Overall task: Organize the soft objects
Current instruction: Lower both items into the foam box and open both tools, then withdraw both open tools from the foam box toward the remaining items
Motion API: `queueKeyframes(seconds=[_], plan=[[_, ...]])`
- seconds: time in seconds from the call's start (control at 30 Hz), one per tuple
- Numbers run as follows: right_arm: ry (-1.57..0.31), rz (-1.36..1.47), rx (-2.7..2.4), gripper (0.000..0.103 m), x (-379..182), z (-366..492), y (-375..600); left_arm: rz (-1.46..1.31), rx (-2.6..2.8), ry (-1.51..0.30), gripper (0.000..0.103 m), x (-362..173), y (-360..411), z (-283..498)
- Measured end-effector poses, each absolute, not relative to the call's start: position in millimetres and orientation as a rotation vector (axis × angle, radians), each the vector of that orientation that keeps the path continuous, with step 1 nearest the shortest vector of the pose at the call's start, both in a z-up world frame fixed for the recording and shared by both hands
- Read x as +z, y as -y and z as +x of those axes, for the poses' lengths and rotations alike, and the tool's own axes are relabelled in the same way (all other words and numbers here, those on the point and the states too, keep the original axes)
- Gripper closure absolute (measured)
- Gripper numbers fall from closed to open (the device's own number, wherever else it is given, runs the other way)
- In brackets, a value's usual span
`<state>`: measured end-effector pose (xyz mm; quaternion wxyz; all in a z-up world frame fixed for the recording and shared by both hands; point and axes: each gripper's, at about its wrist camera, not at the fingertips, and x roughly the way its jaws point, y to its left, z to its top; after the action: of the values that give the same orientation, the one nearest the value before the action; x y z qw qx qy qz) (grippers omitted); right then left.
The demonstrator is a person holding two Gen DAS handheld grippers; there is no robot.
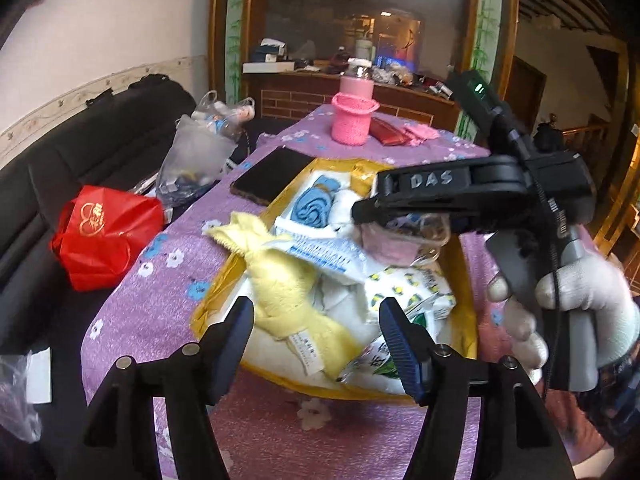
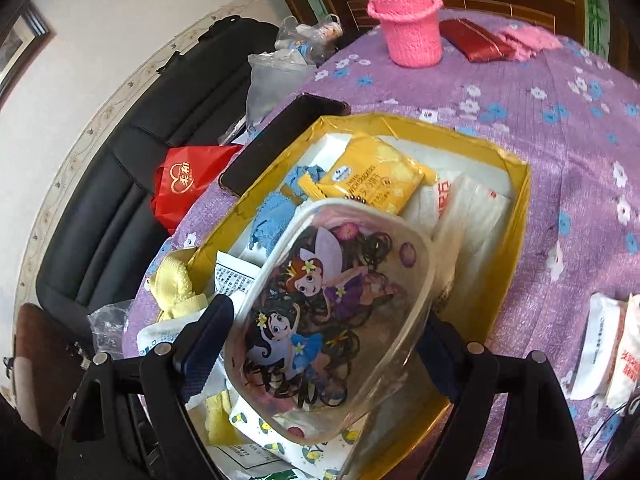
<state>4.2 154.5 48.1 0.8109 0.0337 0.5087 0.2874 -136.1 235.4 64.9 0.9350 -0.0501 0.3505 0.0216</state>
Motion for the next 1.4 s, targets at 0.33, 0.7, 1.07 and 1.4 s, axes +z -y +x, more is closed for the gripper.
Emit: queueKeyframes(seconds=[0.33, 0.7, 1.07, 1.4], plan=[[-1.031, 0.137, 0.613, 0.016, 69, -5, -125, -0.041, 0.112, -0.719, 0.034, 64, -228, -139], [-0.963, 0.221, 0.606, 0.016, 90, -32, -58, 0.036, 0.11, -0.714, 0.034, 73, -196, -149], [-0.889, 0.301, 0.488, 0.016, 101, -58, 68, 0.112, 0.033, -0.711, 0.034, 87, -150, -157], [-0.854, 0.404, 0.226, 0.015, 87, -73, 223, -0.008, -0.213, -0.824, 0.035, 76, -107, -136]])
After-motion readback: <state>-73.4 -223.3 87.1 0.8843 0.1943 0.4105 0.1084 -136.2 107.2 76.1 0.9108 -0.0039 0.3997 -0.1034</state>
